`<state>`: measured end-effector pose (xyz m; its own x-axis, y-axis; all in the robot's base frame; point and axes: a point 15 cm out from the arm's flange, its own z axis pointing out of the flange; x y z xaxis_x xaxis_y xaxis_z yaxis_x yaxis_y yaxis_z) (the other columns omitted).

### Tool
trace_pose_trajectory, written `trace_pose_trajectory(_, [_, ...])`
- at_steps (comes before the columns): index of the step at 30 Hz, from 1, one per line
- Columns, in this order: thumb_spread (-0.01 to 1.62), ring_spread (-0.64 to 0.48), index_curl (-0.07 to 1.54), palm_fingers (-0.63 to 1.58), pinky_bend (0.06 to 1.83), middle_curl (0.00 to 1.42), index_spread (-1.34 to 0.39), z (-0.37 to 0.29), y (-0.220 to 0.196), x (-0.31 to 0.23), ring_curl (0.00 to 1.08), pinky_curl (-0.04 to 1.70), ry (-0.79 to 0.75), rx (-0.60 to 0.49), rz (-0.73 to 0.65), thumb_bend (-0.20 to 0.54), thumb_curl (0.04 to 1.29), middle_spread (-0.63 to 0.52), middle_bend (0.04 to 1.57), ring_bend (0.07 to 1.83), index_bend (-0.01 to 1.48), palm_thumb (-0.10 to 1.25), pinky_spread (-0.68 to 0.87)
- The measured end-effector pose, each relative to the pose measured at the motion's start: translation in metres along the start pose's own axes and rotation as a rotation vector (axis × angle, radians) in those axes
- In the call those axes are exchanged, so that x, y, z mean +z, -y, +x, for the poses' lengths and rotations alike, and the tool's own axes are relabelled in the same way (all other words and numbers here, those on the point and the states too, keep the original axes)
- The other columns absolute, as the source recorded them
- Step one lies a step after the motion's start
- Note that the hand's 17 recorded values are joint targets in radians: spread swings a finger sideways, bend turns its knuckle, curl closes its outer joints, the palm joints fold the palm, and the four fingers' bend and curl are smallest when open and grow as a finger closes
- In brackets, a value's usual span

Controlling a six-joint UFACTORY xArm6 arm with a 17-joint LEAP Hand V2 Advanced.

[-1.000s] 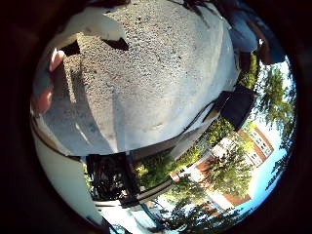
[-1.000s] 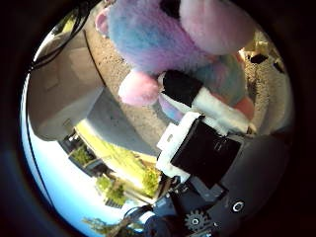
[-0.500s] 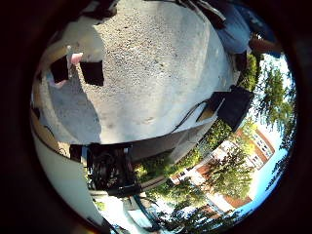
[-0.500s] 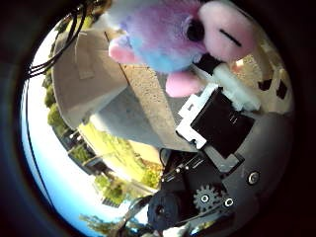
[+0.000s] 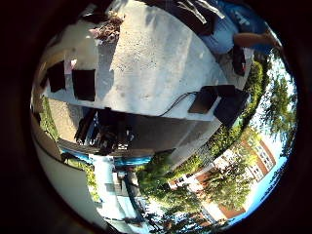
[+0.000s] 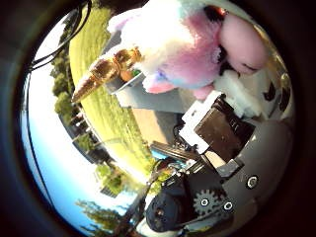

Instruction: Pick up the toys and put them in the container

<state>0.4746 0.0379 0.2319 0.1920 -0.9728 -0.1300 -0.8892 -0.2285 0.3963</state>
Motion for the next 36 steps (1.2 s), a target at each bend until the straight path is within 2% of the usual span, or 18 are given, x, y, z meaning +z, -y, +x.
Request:
trace_pose_trajectory(6, [1.14,-0.10,-0.02,0.90,1.52,1.16,-1.05,-0.090,0.015,-0.026,0.80,0.84,0.039,-0.141,0.088,-0.008,0.79,-0.24,1.15,1.46,0.87,1.02,0.16])
trace_pose_trajectory(13, [1.13,-0.10,-0.02,0.89,1.52,1.17,-1.09,-0.178,0.069,-0.033,0.80,0.85,0.024,-0.270,0.291,-0.012,0.83,-0.24,1.16,1.47,0.89,1.01,0.16])
trace_pose_trajectory(18, [1.11,-0.10,-0.02,0.89,1.52,1.17,-1.11,-0.210,0.125,-0.008,0.80,0.86,0.012,-0.305,0.399,-0.040,0.83,-0.23,1.17,1.48,0.90,0.94,0.16])
trace_pose_trajectory(23, [1.12,-0.09,-0.01,0.89,1.49,1.16,-1.11,-0.240,0.174,0.037,0.79,0.86,-0.004,-0.336,0.463,-0.031,0.78,-0.23,1.15,1.46,0.94,0.88,0.16])
trace_pose_trajectory(26, [1.12,-0.05,0.02,0.90,1.41,1.12,-1.00,-0.248,0.183,0.063,0.75,0.84,-0.012,-0.353,0.445,-0.034,0.74,-0.21,1.08,1.38,1.02,0.86,0.19])
trace_pose_trajectory(28, [1.12,-0.01,0.05,0.83,1.34,1.05,-0.86,-0.248,0.186,0.078,0.70,0.81,-0.015,-0.356,0.426,-0.039,0.71,-0.19,0.96,1.26,1.06,0.83,0.22])
trace_pose_trajectory(29, [1.12,0.01,0.05,0.72,1.33,1.00,-0.76,-0.249,0.187,0.086,0.68,0.80,-0.018,-0.360,0.414,-0.038,0.69,-0.18,0.87,1.22,1.03,0.82,0.24])
trace_pose_trajectory(32, [1.11,0.10,0.06,0.16,1.27,0.86,-0.55,-0.247,0.188,0.102,0.64,0.79,-0.028,-0.393,0.387,-0.041,0.64,-0.14,0.56,1.10,0.89,0.79,0.31])
trace_pose_trajectory(34, [1.09,0.15,0.07,0.01,1.22,0.77,-0.49,-0.246,0.187,0.108,0.58,0.75,-0.036,-0.424,0.372,-0.043,0.62,-0.10,0.44,1.02,0.83,0.77,0.34])
trace_pose_trajectory(36, [1.08,0.20,0.07,-0.12,1.16,0.67,-0.47,-0.245,0.183,0.114,0.48,0.68,-0.047,-0.466,0.348,-0.037,0.60,-0.05,0.31,0.86,0.73,0.76,0.39])
